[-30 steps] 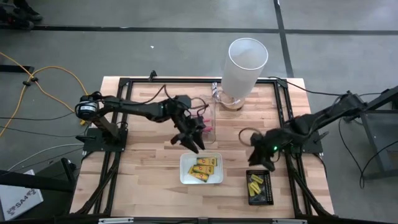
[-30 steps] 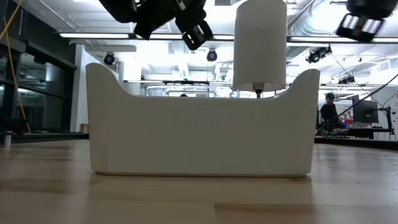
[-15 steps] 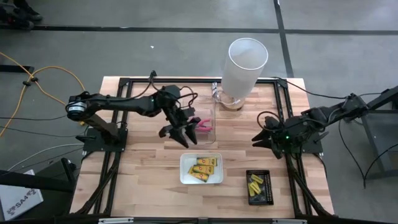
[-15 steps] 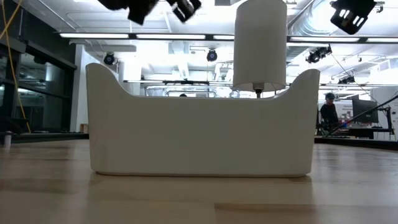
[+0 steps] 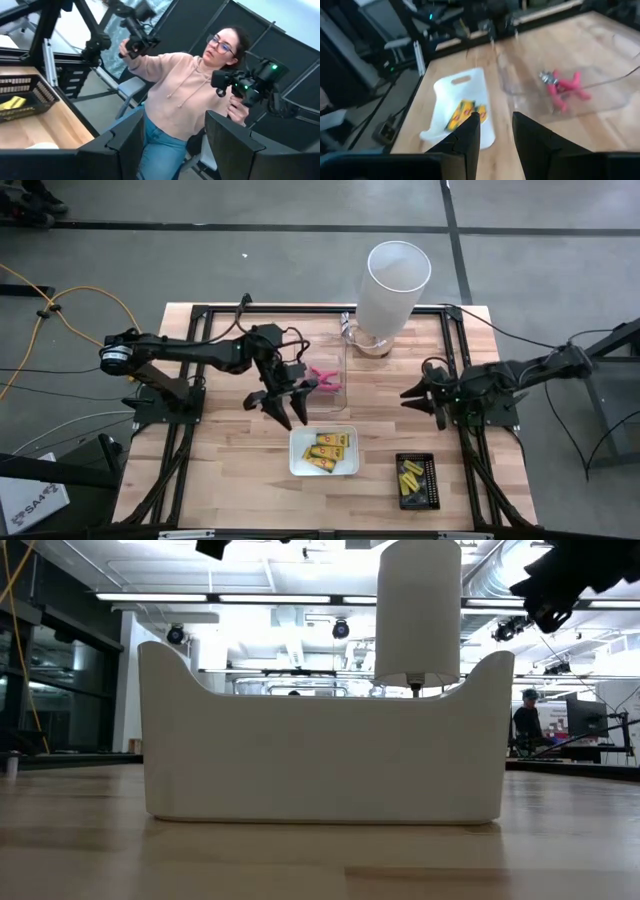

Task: Pick & Place School Supplies
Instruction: Return to Home Position

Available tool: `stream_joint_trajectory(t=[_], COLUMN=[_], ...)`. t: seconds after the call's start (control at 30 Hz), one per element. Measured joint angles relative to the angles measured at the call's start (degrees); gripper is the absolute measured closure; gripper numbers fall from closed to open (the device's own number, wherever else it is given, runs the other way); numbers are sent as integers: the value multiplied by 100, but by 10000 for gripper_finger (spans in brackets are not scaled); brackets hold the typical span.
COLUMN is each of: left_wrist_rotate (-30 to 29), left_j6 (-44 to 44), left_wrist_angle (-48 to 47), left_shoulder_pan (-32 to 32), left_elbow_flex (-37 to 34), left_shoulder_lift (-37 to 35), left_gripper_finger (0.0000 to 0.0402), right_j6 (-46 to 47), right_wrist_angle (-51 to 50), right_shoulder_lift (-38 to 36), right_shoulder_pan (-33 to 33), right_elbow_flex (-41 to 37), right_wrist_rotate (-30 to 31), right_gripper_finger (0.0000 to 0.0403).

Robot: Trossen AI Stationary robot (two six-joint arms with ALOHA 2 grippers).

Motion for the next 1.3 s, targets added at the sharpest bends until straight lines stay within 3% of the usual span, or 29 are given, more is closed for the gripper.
stream_joint_trajectory(t=[0.23,0.5,1.3], left_wrist_rotate=[-11,-113,-311], left_j6=[25,26,166], left_wrist_angle=[-2,-1,-78], left_shoulder_pan=[-255,-502,-1018], left_elbow_flex=[0,0,0], left_shoulder_lift=[2,2,7], left_gripper_finger=[200,200,200], right_j6=[-452,-422,-164], right_wrist_angle=[1052,1521,1988], right_shoulder_lift=[-406,-446,-692], right_shoulder_pan=[-538,-949,-1091], right_elbow_flex=[-774,-1344,-2194], right_wrist_rotate=[-102,-650,-771], right_gripper_finger=[297,297,297])
